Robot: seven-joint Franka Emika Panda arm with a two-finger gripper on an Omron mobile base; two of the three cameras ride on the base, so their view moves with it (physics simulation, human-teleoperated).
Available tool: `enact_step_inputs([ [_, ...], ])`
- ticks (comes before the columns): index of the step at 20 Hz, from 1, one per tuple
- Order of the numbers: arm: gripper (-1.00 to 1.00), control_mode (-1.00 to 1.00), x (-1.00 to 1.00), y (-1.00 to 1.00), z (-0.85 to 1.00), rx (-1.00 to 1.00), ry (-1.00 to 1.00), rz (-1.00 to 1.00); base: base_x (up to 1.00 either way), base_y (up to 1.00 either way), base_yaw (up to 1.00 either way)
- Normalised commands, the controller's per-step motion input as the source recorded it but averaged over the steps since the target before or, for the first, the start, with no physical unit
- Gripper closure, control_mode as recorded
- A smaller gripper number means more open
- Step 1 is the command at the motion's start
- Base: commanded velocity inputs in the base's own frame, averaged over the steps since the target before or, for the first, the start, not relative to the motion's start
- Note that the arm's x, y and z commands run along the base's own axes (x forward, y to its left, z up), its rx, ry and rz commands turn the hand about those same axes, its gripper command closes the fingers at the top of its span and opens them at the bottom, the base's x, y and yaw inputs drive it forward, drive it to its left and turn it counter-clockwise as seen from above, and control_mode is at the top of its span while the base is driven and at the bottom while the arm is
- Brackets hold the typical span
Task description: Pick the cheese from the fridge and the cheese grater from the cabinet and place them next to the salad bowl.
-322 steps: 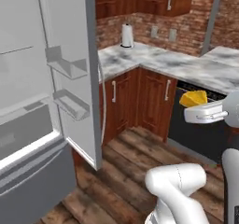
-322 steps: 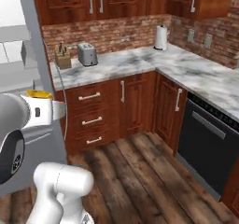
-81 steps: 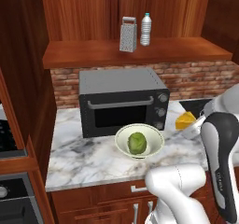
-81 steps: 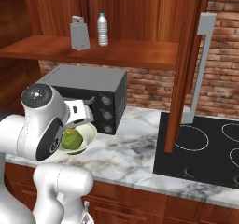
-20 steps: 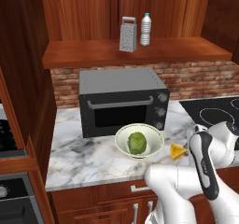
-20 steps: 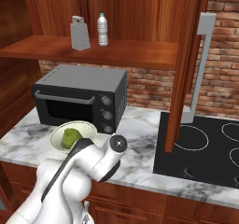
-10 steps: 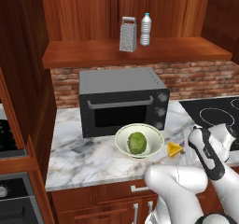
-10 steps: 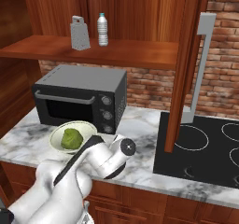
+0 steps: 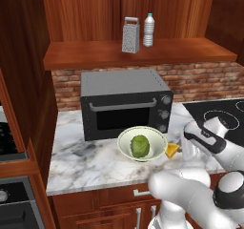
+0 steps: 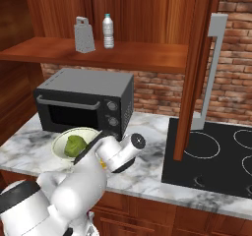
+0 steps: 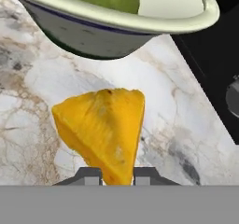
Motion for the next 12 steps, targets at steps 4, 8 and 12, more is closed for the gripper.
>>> enact_step_inputs([
  [4, 1.00, -1.00, 0.27, 0.00, -0.05, 0.03, 0.13, 0.06, 0.00, 0.00, 0.00],
  [8, 1.00, -1.00, 0.13, 0.00, -0.19, 0.00, 0.01, 0.01, 0.00, 0.00, 0.00],
  [12, 1.00, -1.00, 0.01, 0.01, -0.25, 0.00, 0.00, 0.01, 0.00, 0.00, 0.00],
])
